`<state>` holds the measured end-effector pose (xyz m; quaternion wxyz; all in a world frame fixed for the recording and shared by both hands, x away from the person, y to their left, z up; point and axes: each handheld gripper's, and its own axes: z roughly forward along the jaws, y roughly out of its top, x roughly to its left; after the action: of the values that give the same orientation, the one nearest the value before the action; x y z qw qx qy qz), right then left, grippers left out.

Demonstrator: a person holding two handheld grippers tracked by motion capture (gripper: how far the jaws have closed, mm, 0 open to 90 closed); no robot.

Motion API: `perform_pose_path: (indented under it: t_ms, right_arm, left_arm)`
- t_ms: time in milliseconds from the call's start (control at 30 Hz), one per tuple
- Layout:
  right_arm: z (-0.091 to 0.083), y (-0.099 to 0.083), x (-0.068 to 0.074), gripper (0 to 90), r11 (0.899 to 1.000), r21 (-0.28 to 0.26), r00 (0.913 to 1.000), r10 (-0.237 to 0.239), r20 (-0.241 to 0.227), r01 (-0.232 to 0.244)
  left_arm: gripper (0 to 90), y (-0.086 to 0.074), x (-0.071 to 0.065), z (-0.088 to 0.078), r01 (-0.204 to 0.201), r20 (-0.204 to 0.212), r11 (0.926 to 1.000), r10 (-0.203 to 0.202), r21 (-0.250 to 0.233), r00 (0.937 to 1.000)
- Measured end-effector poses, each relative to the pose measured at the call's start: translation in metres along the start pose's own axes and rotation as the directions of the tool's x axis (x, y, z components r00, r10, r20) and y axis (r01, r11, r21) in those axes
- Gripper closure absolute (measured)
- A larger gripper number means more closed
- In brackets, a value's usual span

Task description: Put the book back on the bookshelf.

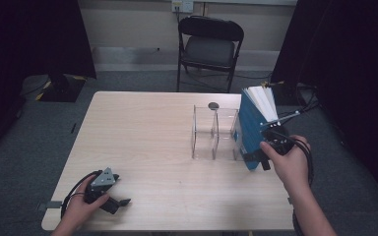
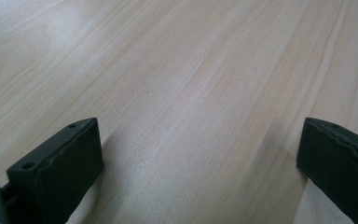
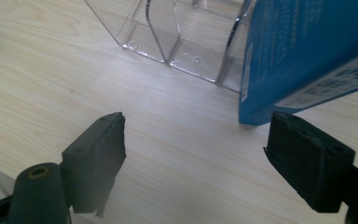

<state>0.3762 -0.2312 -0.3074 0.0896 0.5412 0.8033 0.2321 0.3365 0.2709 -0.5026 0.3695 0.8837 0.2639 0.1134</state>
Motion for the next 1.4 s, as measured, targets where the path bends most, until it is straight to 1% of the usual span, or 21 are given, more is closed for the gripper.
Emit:
perform_pose_path:
  t_ms: [167,200,233,333,467,633,700,833,867,933,967,1033,1067,1233,1300,1400]
  right_arm:
    - [0.006,-0.001,0.006,19.1,1.0,0.002,0.9999,-0.016,0.003,0.016]
    - [0.007,-0.002,0.007,19.1,1.0,0.001,0.9998,-0.017,-0.002,0.017]
    - [0.008,-0.002,0.008,19.1,1.0,0.0,0.9997,-0.025,-0.004,0.025]
    - [0.01,-0.002,0.01,19.1,1.0,-0.004,0.9997,-0.023,-0.002,0.023]
    - [0.016,-0.002,0.015,19.0,0.999,-0.007,0.9992,-0.038,-0.01,0.038]
    - [0.021,-0.002,0.02,18.8,0.999,0.0,0.9988,-0.048,-0.012,0.048]
    - [0.025,-0.002,0.022,18.8,0.999,-0.001,0.9982,-0.055,-0.023,0.055]
    - [0.028,-0.003,0.025,18.8,0.998,-0.001,0.9979,-0.06,-0.026,0.06]
    - [0.03,-0.004,0.026,18.7,0.998,-0.004,0.9973,-0.062,-0.039,0.062]
    - [0.03,-0.004,0.026,18.7,0.998,-0.007,0.9971,-0.063,-0.042,0.062]
    - [0.032,-0.005,0.028,18.7,0.998,-0.012,0.9962,-0.069,-0.053,0.068]
    - [0.032,-0.005,0.029,18.7,0.997,-0.011,0.9961,-0.07,-0.052,0.07]
    - [0.034,-0.005,0.03,18.7,0.997,-0.011,0.9951,-0.074,-0.066,0.073]
    - [0.039,-0.005,0.034,18.7,0.996,-0.011,0.994,-0.086,-0.067,0.086]
    - [0.039,-0.005,0.035,18.7,0.997,-0.007,0.9944,-0.081,-0.069,0.08]
    - [0.041,-0.005,0.037,18.7,0.996,-0.01,0.9931,-0.087,-0.079,0.086]
  left_arm:
    - [0.0,0.0,0.0,0.0,0.0,0.0,1.0,0.0,0.0,1.0]
    - [0.0,0.0,0.0,0.0,0.0,0.0,1.0,0.0,0.0,1.0]
    - [0.0,0.0,-0.001,0.0,0.01,0.006,0.9999,-0.01,-0.002,0.9999]
    - [0.0,0.0,-0.001,0.0,0.008,0.005,1.0,-0.008,-0.001,1.0]
    - [0.0,0.0,-0.001,0.001,0.019,0.011,0.9998,-0.019,-0.003,0.9998]
    - [0.0,0.0,-0.002,0.001,0.02,0.012,0.9998,-0.02,-0.002,0.9997]
    - [0.0,0.0,-0.002,0.001,0.02,0.013,0.9998,-0.02,-0.003,0.9997]
    - [0.0,0.0,-0.002,0.001,0.02,0.013,0.9998,-0.02,-0.003,0.9997]
    - [0.0,0.0,-0.002,0.001,0.02,0.012,0.9998,-0.02,-0.003,0.9997]
    - [0.0,0.0,-0.002,0.001,0.02,0.013,0.9998,-0.02,-0.003,0.9997]
    - [0.0,0.0,-0.002,0.001,0.02,0.013,0.9998,-0.02,-0.003,0.9997]
    - [0.0,0.0,-0.002,0.001,0.02,0.013,0.9998,-0.02,-0.003,0.9997]
    - [0.0,0.0,-0.002,0.001,0.02,0.013,0.9998,-0.02,-0.003,0.9997]
    - [0.0,0.0,-0.002,0.001,0.02,0.013,0.9998,-0.02,-0.003,0.9997]
    - [0.0,0.0,-0.002,0.001,0.02,0.013,0.9998,-0.02,-0.003,0.9997]
    - [0.0,0.0,-0.002,0.001,0.02,0.013,0.9998,-0.02,-0.004,0.9997]
